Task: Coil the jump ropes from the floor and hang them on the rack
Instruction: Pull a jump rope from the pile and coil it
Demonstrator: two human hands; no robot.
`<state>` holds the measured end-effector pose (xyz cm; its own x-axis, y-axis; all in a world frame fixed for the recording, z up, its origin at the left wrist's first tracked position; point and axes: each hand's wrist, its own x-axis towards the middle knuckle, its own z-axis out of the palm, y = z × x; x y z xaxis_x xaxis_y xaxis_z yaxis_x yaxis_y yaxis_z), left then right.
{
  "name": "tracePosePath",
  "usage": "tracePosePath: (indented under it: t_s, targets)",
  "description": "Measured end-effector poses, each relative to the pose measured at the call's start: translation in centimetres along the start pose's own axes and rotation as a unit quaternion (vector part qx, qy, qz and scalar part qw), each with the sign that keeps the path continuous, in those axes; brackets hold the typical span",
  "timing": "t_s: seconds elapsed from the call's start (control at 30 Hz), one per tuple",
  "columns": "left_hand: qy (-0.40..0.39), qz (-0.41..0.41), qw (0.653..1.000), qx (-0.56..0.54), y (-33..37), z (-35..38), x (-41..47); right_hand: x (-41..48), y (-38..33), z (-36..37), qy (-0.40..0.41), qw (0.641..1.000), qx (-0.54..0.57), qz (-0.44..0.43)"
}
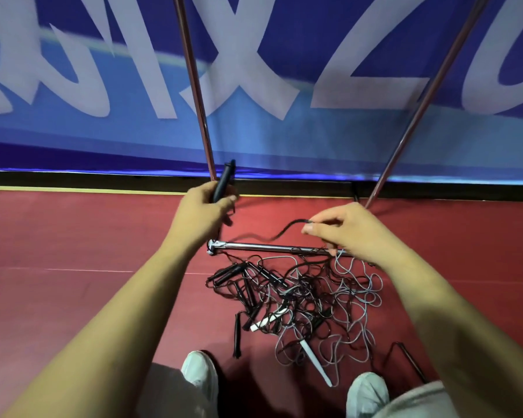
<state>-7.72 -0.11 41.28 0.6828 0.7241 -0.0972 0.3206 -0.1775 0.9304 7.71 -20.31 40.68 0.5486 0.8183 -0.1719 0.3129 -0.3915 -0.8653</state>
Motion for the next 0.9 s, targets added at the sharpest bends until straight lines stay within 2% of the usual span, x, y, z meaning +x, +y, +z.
tracePosePath:
  t_s: [0.1, 0.2, 0.27, 0.33, 0.4, 0.53, 0.63, 0.7, 0.77, 0.83, 0.9]
  targets:
    - [-0.147, 0.027, 0.988, -0.047, 0.0, 1.8, -0.6, -0.1, -0.8, 1.7, -0.046, 0.999, -0.016, -0.019]
    - [-0.303, -0.002, 0.953, -0.008, -0.5, 2.8, -1.1, 0.1, -1.0, 2.0, -0.039, 0.998, -0.007, -0.053]
    - [-0.332, -0.015, 0.943, 0.023, -0.4, 2.9, -1.2, 0.3, -0.6, 1.4, -0.041, 0.998, -0.008, -0.05]
    - [-0.285, -0.001, 0.958, -0.009, -0.1, 2.6, -1.1, 0.5, 0.4, 0.9, -0.094, 0.994, -0.038, -0.035]
    - [-0.233, 0.005, 0.965, -0.117, 0.1, 2.1, -0.7, 0.5, 1.8, 0.6, -0.166, 0.982, -0.093, -0.005]
    - [-0.149, -0.013, 0.919, -0.365, 0.4, 0.6, 0.2, 0.5, 3.4, -0.6, -0.188, 0.967, -0.15, 0.08]
    - [-0.102, -0.021, 0.898, -0.427, 0.6, -0.6, 0.7, 0.6, 3.8, -1.0, -0.167, 0.963, -0.184, 0.109]
    - [-0.061, -0.007, 0.936, -0.346, 0.4, -1.1, 1.1, 0.8, 4.2, -1.0, -0.126, 0.972, -0.171, 0.096]
    - [0.016, -0.007, 0.99, -0.142, -0.4, -1.3, 1.3, 0.8, 4.0, -1.1, -0.077, 0.987, -0.121, 0.078]
    - [0.078, -0.012, 0.997, 0.026, -1.5, -1.2, 1.5, 0.8, 3.1, -1.1, -0.041, 0.996, -0.065, 0.046]
    - [0.051, -0.01, 0.998, 0.047, -2.0, -0.6, 1.4, 0.5, 1.7, -0.8, -0.037, 0.999, -0.037, 0.01]
